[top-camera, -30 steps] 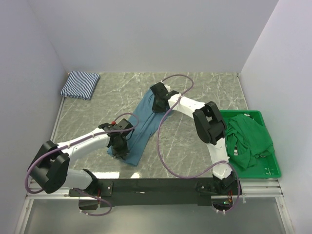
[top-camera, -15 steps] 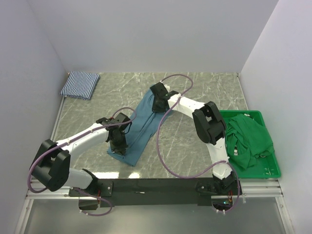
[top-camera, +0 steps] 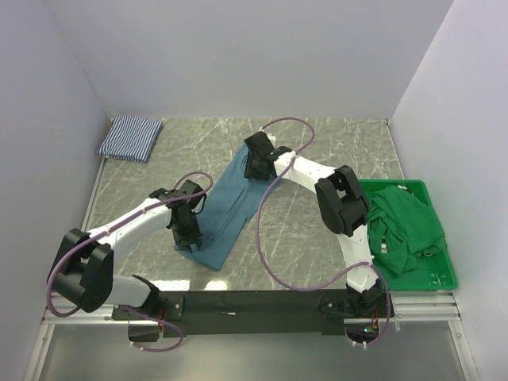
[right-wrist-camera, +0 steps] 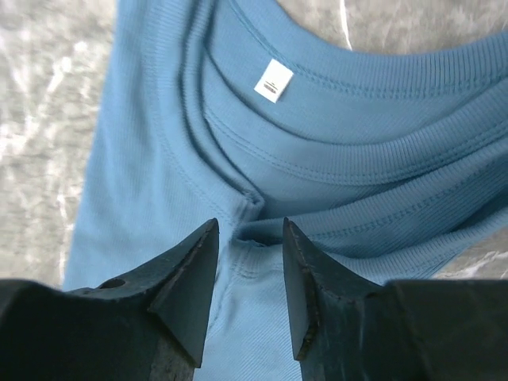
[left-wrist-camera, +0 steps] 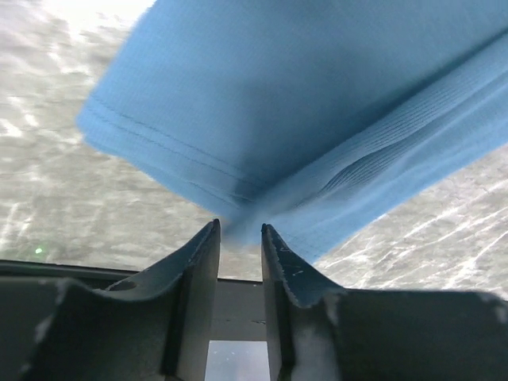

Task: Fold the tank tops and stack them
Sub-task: Fold the tank top

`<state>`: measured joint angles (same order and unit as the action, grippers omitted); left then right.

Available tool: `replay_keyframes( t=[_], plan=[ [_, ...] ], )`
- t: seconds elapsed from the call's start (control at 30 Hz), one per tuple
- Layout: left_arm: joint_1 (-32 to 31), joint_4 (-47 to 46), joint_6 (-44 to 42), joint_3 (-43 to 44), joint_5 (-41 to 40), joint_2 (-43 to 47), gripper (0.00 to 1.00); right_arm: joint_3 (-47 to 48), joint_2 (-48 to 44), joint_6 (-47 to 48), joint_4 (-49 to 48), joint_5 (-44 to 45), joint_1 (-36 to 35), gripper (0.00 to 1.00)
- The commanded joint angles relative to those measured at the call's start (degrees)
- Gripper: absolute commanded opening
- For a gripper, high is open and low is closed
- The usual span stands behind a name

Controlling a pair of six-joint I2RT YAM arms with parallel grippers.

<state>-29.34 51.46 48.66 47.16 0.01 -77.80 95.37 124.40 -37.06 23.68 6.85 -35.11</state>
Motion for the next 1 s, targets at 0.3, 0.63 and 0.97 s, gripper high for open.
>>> replay_keyframes(
  t=[0.3, 0.63, 0.97],
  plan=[
    [0.69, 0.93, -5.25, 11.29, -1.96, 4.06, 0.37, -0.35, -10.83, 1.02, 1.19, 5.63, 5.4, 0.48],
    [-11.87, -9.62, -1.29, 8.13, 1.14, -2.88, 0.26, -7.92, -14.54, 1.9, 1.54, 6.15, 14.89, 0.45],
    [-11.88, -10.5, 0.38, 4.97, -6.16, -7.63, 0.12, -5.2, -8.74, 4.19, 0.05, 3.96, 16.83, 0.47]
  ],
)
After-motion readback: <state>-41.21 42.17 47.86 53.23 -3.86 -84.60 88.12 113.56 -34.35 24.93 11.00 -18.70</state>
